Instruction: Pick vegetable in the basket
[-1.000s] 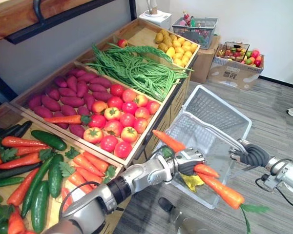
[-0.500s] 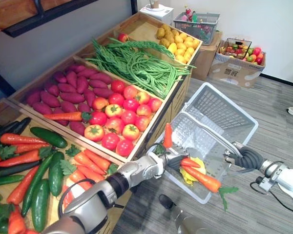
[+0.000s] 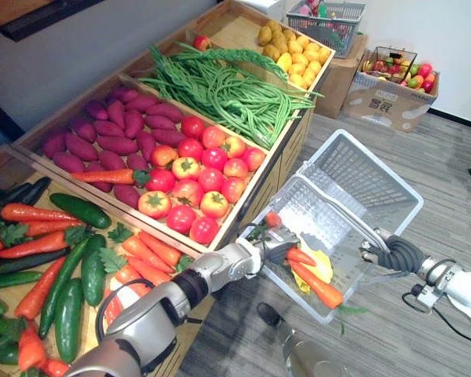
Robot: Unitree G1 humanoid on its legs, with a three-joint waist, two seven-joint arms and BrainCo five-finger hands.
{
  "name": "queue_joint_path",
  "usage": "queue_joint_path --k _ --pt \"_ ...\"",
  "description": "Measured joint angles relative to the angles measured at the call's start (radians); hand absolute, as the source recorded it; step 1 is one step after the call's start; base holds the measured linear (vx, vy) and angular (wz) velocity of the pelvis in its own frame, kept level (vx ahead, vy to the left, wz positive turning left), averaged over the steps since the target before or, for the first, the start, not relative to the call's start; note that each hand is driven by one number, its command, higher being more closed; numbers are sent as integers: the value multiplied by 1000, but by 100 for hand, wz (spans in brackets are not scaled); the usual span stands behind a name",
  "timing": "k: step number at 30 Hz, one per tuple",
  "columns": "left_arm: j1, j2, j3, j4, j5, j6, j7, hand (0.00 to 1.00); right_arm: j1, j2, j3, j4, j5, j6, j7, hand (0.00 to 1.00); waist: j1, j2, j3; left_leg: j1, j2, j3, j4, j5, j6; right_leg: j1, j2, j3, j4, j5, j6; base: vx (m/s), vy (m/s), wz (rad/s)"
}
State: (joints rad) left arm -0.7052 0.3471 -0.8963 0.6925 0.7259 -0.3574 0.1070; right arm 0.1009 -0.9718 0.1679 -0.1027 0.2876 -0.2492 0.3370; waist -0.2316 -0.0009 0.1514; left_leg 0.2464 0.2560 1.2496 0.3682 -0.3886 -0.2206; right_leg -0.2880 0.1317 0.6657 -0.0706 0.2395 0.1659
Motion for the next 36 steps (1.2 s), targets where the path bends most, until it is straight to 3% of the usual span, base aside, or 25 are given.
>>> queue_joint_path --k 3,24,31,36 --pt "-7 12 12 1 0 18 6 0 2 0 0 0 7 2 2 100 -11 1 5 -4 -1 -1 0 0 0 -3 -1 0 -1 1 1 14 -55 -1" --pt "-43 6 80 20 0 11 17 0 62 15 -1 2 117 23 70 100 -15 0 33 -18 -21 -46 -16 -3 7 4 -29 -15 -20 7 10 18 -47 3" --pt "-43 11 79 -99 -10 8 18 0 72 145 -58 120 34 23 -7 100 -13 0 42 -34 -19 -93 -17 -8 17 9 -46 -52 -20 7 10 8 -48 15" --pt "-42 18 58 -199 -21 -14 19 0 95 163 -100 180 -40 28 -27 100 -11 0 47 -43 -19 -116 -15 -12 23 13 -57 -70 -19 7 10 -4 -32 15"
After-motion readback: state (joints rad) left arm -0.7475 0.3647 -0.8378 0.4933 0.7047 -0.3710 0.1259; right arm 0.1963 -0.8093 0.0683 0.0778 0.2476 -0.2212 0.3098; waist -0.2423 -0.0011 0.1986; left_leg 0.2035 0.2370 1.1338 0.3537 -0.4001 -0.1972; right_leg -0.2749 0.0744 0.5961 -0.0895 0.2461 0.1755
